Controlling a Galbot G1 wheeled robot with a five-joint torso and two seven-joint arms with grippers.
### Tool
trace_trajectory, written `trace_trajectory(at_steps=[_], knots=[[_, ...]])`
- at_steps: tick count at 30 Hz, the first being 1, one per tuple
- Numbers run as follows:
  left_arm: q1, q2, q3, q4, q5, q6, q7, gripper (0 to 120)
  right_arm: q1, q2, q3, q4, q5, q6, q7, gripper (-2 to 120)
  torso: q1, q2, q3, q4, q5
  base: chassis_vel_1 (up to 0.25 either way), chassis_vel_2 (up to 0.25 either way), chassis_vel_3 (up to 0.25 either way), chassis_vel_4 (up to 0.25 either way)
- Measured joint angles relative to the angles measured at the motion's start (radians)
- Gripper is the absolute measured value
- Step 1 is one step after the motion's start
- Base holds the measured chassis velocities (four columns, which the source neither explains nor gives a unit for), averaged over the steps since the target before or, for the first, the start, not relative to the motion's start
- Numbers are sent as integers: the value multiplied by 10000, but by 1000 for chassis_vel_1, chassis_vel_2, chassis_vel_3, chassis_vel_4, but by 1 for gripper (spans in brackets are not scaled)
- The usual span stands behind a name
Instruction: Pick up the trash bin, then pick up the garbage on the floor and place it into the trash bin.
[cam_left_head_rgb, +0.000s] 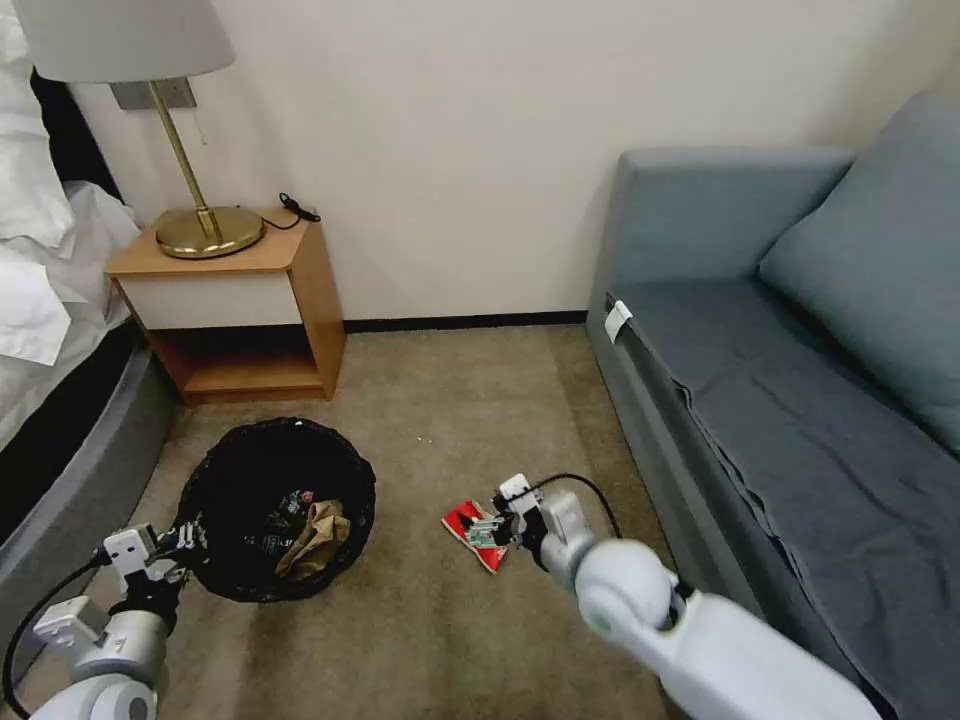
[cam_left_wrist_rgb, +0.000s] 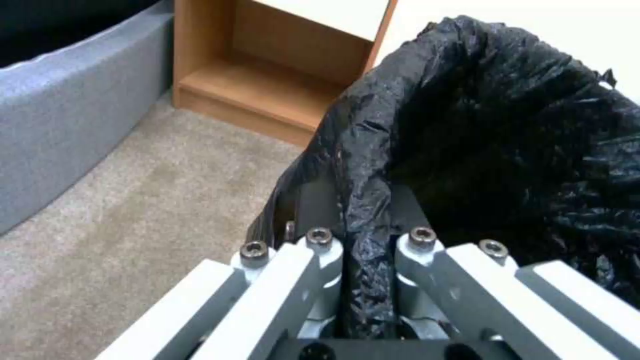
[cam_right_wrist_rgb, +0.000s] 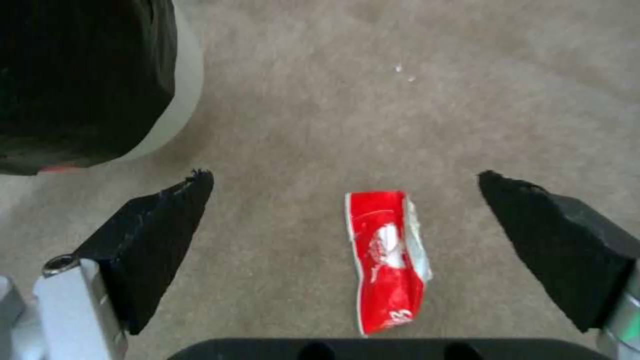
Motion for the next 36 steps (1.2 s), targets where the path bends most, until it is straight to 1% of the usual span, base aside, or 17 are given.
trace_trajectory(at_steps=[1,3,6,7,11,12,14,16,19,21,22,26,27,31,36], knots=[[-10,31,-15,50,-35,-20,14,4,381,105,-236,-314,287,-173,-57,100,0,0,0,2,0,0,0,0,0],[-13,46,-27,71,-51,-26,18,4,531,143,-333,-454,347,-229,-142,100,0,0,0,2,2,0,0,0,0],[-33,169,-110,251,-171,-82,48,4,1476,299,-1179,-1440,555,-793,-1165,100,0,0,0,1,2,0,0,0,0],[-33,169,-110,251,-171,-82,48,4,1476,299,-1179,-1440,555,-793,-1165,100,0,0,0,1,2,0,0,0,0],[-35,268,-166,398,-233,-142,82,4,2044,434,-1869,-2298,581,-934,-1673,100,0,0,0,1,2,0,0,0,0],[-35,268,-166,398,-233,-142,82,4,2044,434,-1869,-2298,581,-934,-1673,100,0,0,0,1,2,0,0,0,0],[-42,322,-196,488,-279,-174,98,4,2366,586,-2213,-3014,577,-937,-2018,100,0,-1,0,2,-1,0,0,0,0],[-85,357,-205,532,-342,-184,125,4,2775,970,-2716,-4100,198,-775,-2606,100,0,0,0,0,0,0,0,0,0],[-110,357,-205,536,-346,-185,128,4,2860,1177,-2833,-4511,-61,-627,-2777,100,0,0,0,0,0,0,0,0,0],[-156,353,-239,536,-365,-185,135,4,2979,1685,-2941,-5468,-654,-230,-3142,100,0,0,-1,2,1,0,0,0,0],[-156,353,-239,536,-365,-185,135,4,2979,1685,-2941,-5468,-654,-230,-3142,100,0,0,-1,2,1,0,0,0,0],[-196,378,-361,535,-437,-157,137,4,3066,2233,-3002,-6930,-1478,309,-3534,100,0,0,0,0,0,0,0,0,0],[-196,378,-361,535,-437,-157,137,4,3066,2233,-3002,-6930,-1478,309,-3534,100,0,0,0,0,0,0,0,0,0],[-225,434,-401,578,-459,-138,140,4,3102,2590,-2933,-7836,-1978,677,-3765,100,0,0,-1,1,0,0,0,0,0],[-284,457,-379,613,-447,-106,140,4,3113,2934,-2790,-8520,-2268,965,-3818,100,0,0,-1,0,1,0,0,0,0]])
